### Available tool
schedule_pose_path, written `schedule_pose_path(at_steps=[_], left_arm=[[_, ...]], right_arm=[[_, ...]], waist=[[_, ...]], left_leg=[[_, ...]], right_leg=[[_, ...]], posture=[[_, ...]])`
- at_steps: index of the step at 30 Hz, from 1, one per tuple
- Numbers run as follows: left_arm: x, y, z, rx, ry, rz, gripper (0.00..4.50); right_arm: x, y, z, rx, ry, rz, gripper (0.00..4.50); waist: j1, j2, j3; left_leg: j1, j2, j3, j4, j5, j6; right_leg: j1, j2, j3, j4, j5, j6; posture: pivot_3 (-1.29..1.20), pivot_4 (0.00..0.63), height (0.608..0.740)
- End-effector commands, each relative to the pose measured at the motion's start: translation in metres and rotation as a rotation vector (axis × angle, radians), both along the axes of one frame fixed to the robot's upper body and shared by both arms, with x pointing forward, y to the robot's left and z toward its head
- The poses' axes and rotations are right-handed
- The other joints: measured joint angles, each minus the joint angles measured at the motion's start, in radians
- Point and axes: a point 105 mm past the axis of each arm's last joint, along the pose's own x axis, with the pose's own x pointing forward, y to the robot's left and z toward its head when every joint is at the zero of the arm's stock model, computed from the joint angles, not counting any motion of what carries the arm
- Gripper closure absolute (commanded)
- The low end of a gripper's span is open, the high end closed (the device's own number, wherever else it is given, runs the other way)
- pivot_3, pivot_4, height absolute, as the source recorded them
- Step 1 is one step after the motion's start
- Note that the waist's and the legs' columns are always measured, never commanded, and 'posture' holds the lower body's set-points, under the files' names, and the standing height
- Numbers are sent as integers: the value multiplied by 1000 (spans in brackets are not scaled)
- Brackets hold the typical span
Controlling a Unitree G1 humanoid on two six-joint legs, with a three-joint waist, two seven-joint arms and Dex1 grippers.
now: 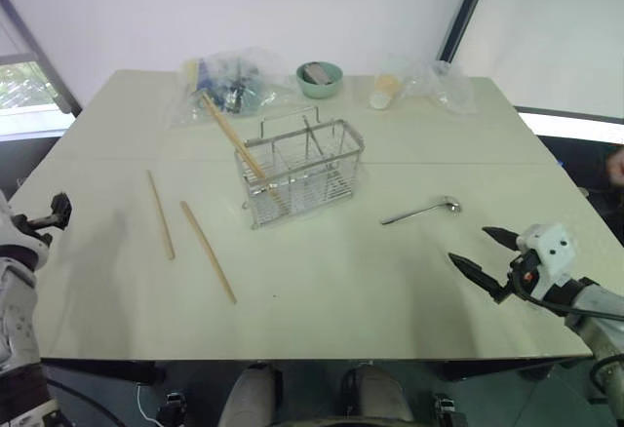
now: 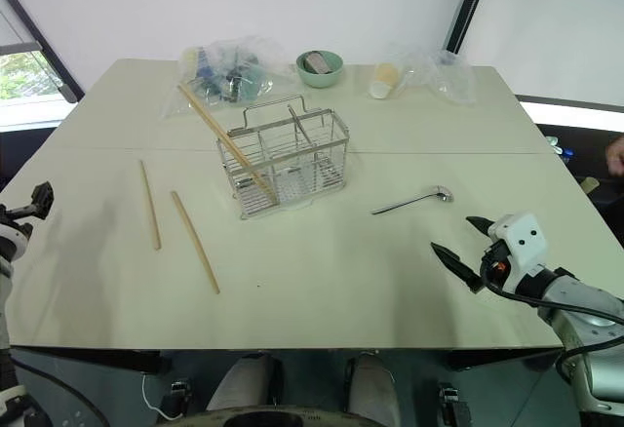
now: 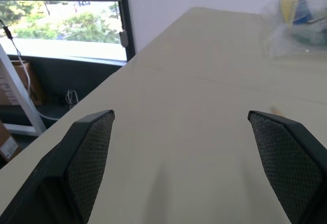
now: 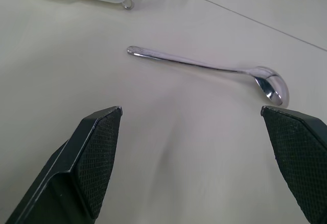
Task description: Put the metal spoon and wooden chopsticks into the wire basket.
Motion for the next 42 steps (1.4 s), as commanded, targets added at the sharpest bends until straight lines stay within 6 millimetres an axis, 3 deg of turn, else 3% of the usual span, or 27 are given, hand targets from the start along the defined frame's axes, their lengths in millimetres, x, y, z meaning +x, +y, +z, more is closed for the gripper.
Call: schedule_pose_path(at_steps=[1, 13, 22, 26, 29, 32, 36, 42], left_arm=[[0, -2, 20, 50, -48, -7, 83], [8, -5, 27, 61, -50, -20, 83], [11, -23, 50, 65, -78, -176, 83], [21, -56, 69, 91, -67, -418, 83], [22, -115, 88, 160, -7, -803, 83], [4, -166, 88, 252, 128, -1161, 83], [-11, -193, 82, 325, 237, -1377, 83], [-27, -216, 73, 396, 303, -1545, 83]], right_arm=[[4, 2, 12, -8, -60, 3, 0], [17, -3, 26, -26, -117, -9, 0], [38, -6, 52, -123, -161, 83, 0], [44, 5, 66, -200, -166, 222, 0], [60, 17, 78, -293, -154, 382, 0], [86, 25, 84, -358, -140, 468, 0], [109, 32, 81, -418, -70, 557, 0], [125, 29, 52, -585, 153, 670, 0]], waist=[[0, 0, 0], [0, 0, 0], [-2, 0, 1], [-2, 0, 2], [-4, 2, 6], [-9, 4, 10], [-23, 5, 12], [-34, 5, 13]], left_leg=[[0, 0, 0, 0, 0, 0], [0, 0, 0, 0, 0, 0], [0, -1, 1, 0, 0, 0], [-1, 0, 1, 0, 0, 0], [-1, -1, 1, 1, 0, 0], [0, -1, 3, 1, 0, 0], [1, -2, 5, 0, 0, 0], [-4, -1, 4, -4, 1, 1]], right_leg=[[0, 0, 0, 0, 0, 0], [0, 0, 0, 0, 0, 0], [0, -1, -1, 0, 0, 0], [-1, -1, -1, 0, 0, 0], [-1, 0, -1, 0, 0, -1], [-1, -1, -2, -3, 0, -1], [-1, -1, -1, -3, 1, -1], [-2, 1, -1, -1, 1, -1]], posture=[[0, 150, 633], [0, 150, 633], [0, 150, 633], [0, 150, 633], [0, 150, 633], [0, 150, 633], [0, 150, 633], [0, 150, 633]])
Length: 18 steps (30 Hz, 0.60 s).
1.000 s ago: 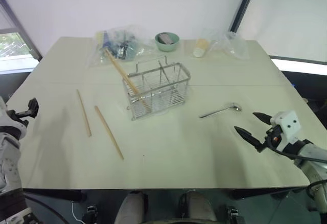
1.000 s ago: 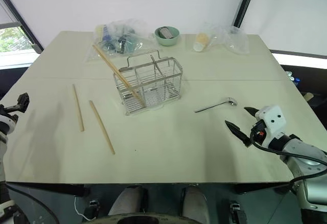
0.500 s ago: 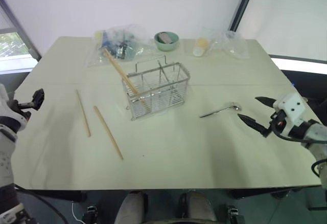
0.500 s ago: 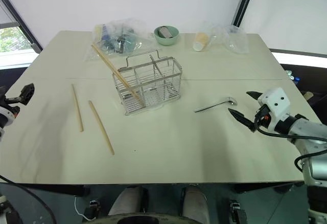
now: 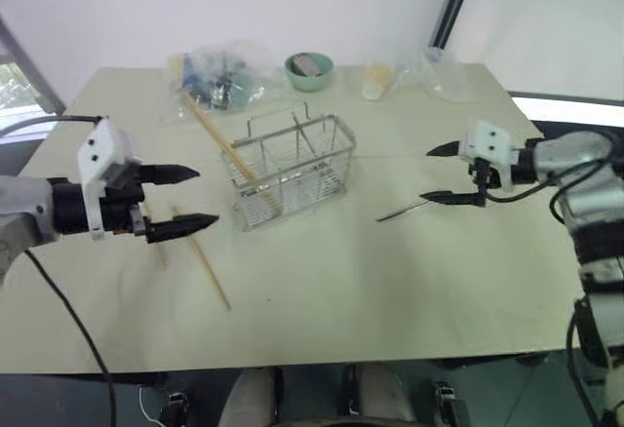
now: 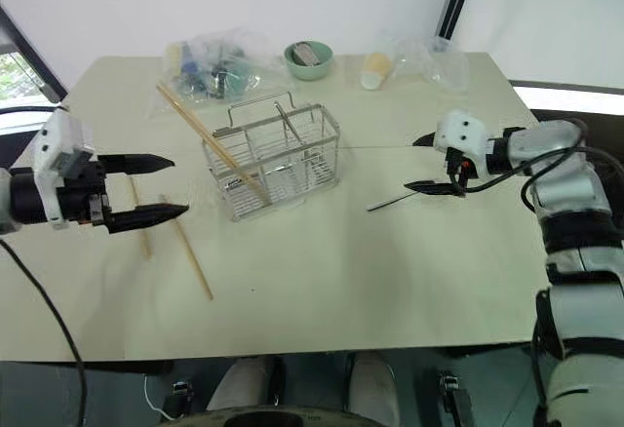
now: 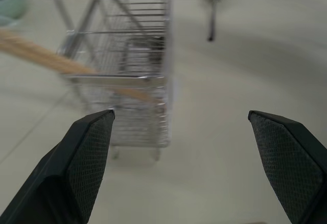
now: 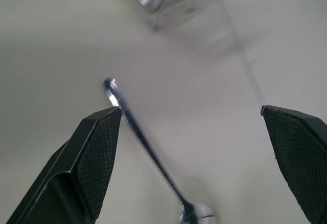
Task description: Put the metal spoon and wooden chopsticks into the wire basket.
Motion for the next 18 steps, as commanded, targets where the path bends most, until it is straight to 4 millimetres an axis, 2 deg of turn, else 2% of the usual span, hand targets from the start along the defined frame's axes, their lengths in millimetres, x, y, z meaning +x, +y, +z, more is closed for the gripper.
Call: schedule_pose_path(at_steps=[1, 6, 12, 16, 18], left_arm=[[-7, -14, 4, 50, -43, -85, 83], [-11, -21, 6, 58, -46, -120, 83], [-13, -25, 10, 51, -71, -110, 83], [-15, -26, 12, 51, -76, -105, 83], [-16, -27, 14, 48, -82, -102, 0]], right_arm=[[6, -8, -11, -165, 58, 27, 0], [16, -9, -20, -311, 80, 30, 0], [29, -1, -21, -371, 43, 6, 0], [32, -3, -26, -433, 29, -1, 0], [31, -4, -28, -445, 46, -2, 540]], waist=[[-1, 0, 0], [-2, 0, 1], [-3, 1, 2], [-1, 0, 3], [-1, 0, 3]], left_leg=[[0, 0, 0, -1, 0, 0], [0, -1, 0, 0, 0, 0], [0, 0, -1, 4, 0, 0], [0, -1, -2, 5, 0, 0], [0, -1, -2, 6, 0, 0]], right_leg=[[0, 0, 0, 0, 0, 0], [0, 0, 0, 0, 0, 0], [0, 2, 0, 4, 0, 0], [-1, 2, 1, 10, 0, 0], [-1, 2, 1, 10, 0, 0]], posture=[[0, 150, 633], [0, 150, 633], [0, 150, 633], [0, 150, 633], [0, 150, 633]])
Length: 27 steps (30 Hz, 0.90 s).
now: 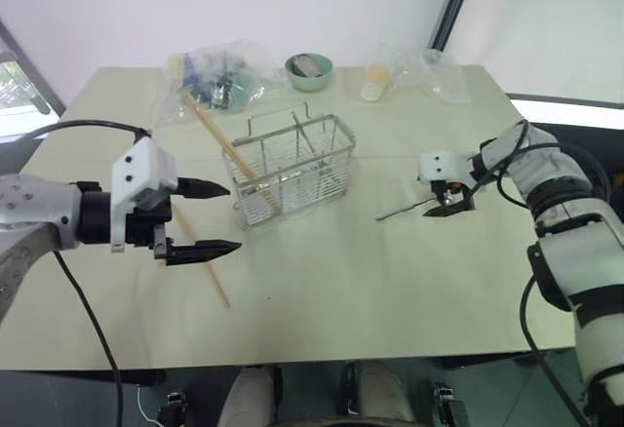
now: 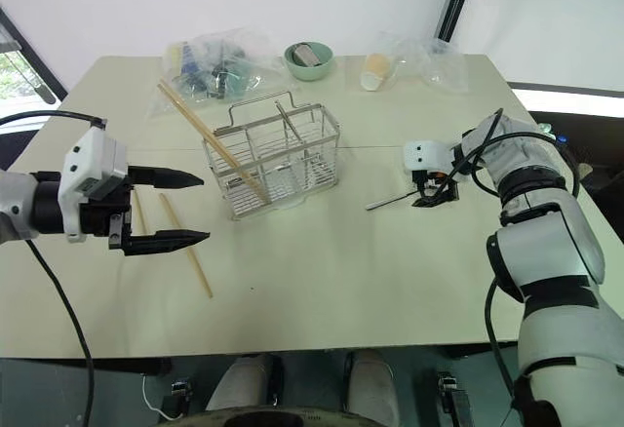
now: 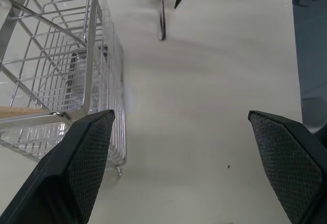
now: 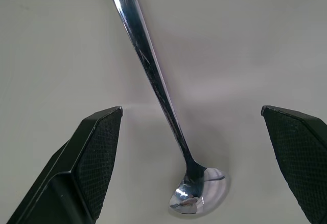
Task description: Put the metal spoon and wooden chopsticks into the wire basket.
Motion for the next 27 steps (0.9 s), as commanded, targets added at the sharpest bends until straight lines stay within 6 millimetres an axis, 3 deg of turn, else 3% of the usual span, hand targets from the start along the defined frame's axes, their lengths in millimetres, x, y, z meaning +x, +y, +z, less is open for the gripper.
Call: schedule_pose_path(at_steps=[1, 8, 15, 20, 24, 27], left_arm=[[-3, -2, 14, -5, -61, 4, 0], [2, -3, 22, -26, -88, 25, 0], [7, -2, 27, -33, -112, 35, 0], [14, -1, 31, -43, -135, 46, 0], [19, 2, 36, -48, -157, 58, 0], [24, 5, 40, -56, -171, 69, 0]], right_arm=[[4, -1, 12, -22, -27, 1, 864], [1, -3, 7, -14, -1, -7, 4479], [-1, -2, 3, 13, -9, 6, 4479], [-8, 9, 13, 135, 6, 85, 4479], [-22, 24, 29, 270, 40, 208, 4479], [-46, 32, 35, 341, 44, 316, 4479]], waist=[[-1, 0, 0], [-4, -1, -1], [-4, -2, -1], [-4, -3, -2], [-4, -4, -2], [4, -3, -2]], left_leg=[[0, 0, 0, 0, 0, 0], [0, 0, 0, 0, 0, 0], [2, 0, -1, 0, 0, 0], [2, 0, 0, 0, 0, 0], [2, 0, -1, 0, 0, 0], [2, 2, -1, 0, 0, 0]], right_leg=[[0, 0, 0, 0, 0, 0], [0, 2, 0, 1, 0, 0], [0, 3, 0, 2, 0, 0], [1, 3, 0, 1, 0, 0], [1, 3, 0, 1, 1, 2], [2, 3, 0, 1, 2, 3]], posture=[[0, 150, 633], [0, 150, 633], [0, 150, 633], [0, 150, 633], [0, 150, 633], [0, 150, 633]])
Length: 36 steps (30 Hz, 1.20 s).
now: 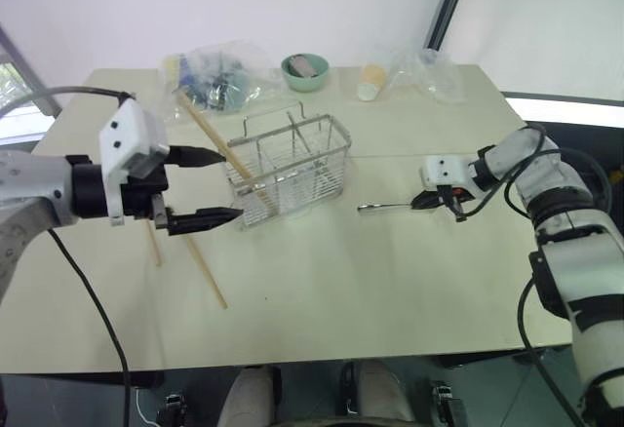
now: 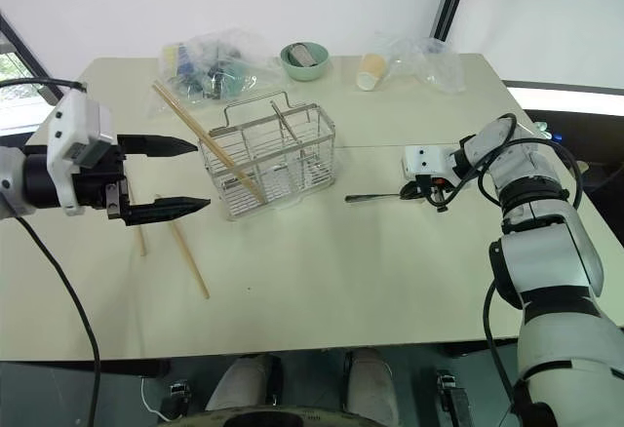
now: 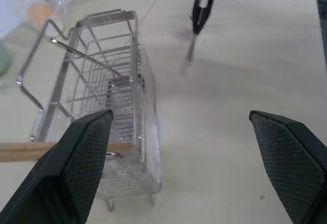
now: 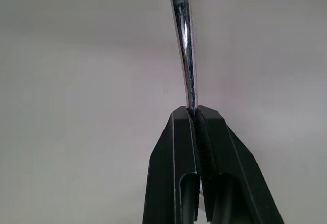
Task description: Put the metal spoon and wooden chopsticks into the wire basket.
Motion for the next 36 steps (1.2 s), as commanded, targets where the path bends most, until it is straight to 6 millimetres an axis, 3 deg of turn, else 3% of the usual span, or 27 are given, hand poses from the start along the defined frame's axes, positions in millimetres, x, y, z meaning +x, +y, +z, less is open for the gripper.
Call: schedule_pose_path(at_steps=[1, 3, 5, 8, 12, 15, 17, 20, 24, 28, 36], left_arm=[[4, 4, 12, -3, -57, 15, 0], [6, 6, 13, -3, -64, 17, 0], [8, 7, 14, -5, -70, 20, 0], [13, 8, 16, -10, -85, 23, 0], [18, 7, 16, -23, -98, 27, 0], [19, 6, 17, -32, -105, 21, 0], [20, 5, 18, -41, -113, 24, 0], [21, 5, 18, -47, -120, 30, 0], [21, 5, 18, -49, -124, 33, 0], [21, 6, 20, -56, -130, 45, 0], [18, 12, 27, -74, -147, 86, 0]], right_arm=[[-27, 13, 25, 118, -33, 116, 4479], [-51, 25, 33, 192, 3, 162, 4479], [-73, 43, 54, 323, 50, 191, 4479], [-87, 69, 94, 567, 64, 160, 4479], [-74, 98, 151, 925, -44, 26, 4479], [-54, 107, 174, 1084, -115, -117, 4479], [-28, 112, 182, 1188, -156, -283, 4479], [-7, 119, 181, 1244, -192, -404, 4479], [5, 131, 178, 1288, -177, -448, 4479], [10, 154, 159, 1275, -134, -436, 4479], [17, 165, 114, 1201, -40, -486, 4479]], waist=[[7, 0, 0], [12, 1, 0], [9, 2, 1], [0, 2, 1], [8, -1, 1], [12, -2, 1], [12, -1, 1], [9, -2, 1], [6, -1, 1], [-1, -1, 1], [0, -1, 1]], left_leg=[[0, 0, -1, 0, 0, 0], [0, -1, -4, 0, 0, 0], [0, -1, -3, 0, 0, 0], [4, -1, -1, 0, 0, 0], [9, 2, -3, -2, 0, 0], [9, 3, -5, -3, 0, 0], [8, 3, -5, -3, 0, 0], [5, 1, -3, -2, 1, -1], [3, -3, -2, -2, 0, 0], [2, -4, -1, -3, -2, 4], [5, -4, -1, -2, -3, 6]], right_leg=[[1, 0, 0, 0, 0, 0], [1, 0, 0, 0, 0, 1], [3, -1, 0, -2, 0, 0], [5, -3, 1, -3, -2, -2], [7, -3, 0, -7, -1, -4], [3, 0, 0, -9, 0, -6], [2, 0, 0, -9, 2, -9], [-1, 0, 0, -7, 3, -9], [-3, -1, 1, 0, 5, -7], [-3, 0, 2, 2, 5, -6], [-3, 3, 1, 1, 3, -3]], posture=[[0, 150, 633], [0, 150, 633], [0, 150, 633], [0, 150, 633], [0, 150, 633], [0, 150, 633], [0, 150, 633], [0, 150, 633], [0, 150, 633], [0, 150, 633], [0, 150, 633]])
